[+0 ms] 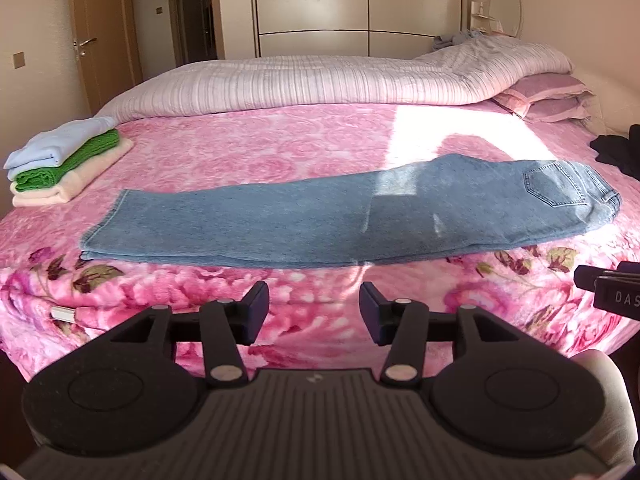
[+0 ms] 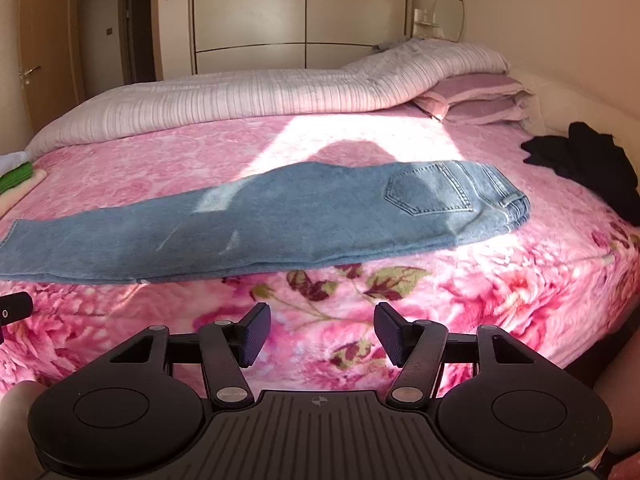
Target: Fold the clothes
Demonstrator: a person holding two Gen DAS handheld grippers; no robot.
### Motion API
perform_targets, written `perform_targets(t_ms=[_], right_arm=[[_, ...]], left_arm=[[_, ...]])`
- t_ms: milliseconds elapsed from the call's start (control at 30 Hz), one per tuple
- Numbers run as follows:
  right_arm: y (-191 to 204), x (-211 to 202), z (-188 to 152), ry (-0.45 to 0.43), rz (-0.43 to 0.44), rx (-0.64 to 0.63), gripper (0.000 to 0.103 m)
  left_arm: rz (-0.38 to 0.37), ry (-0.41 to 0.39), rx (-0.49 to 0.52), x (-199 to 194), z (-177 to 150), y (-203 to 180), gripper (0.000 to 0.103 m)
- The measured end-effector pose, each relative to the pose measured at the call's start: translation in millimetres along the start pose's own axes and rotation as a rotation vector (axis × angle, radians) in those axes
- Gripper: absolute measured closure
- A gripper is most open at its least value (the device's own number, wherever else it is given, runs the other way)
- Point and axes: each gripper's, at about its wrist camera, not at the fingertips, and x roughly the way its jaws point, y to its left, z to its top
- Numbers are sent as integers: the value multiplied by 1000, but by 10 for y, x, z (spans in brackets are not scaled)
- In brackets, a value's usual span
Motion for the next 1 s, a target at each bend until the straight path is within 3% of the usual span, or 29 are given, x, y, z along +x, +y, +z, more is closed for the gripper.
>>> perform_targets(t_ms=[300,567,1000], right_arm=[[40,-6,23,-16,-12,-12,38],[82,139,97,-14,-83,-78,34],[87,900,181,62,-110,-148,31]], left_arm=[[-12,15,-8,71,6,-9,56],[-19,40,-53,305,64,26,56],[26,112,-128,998,103,228,56]])
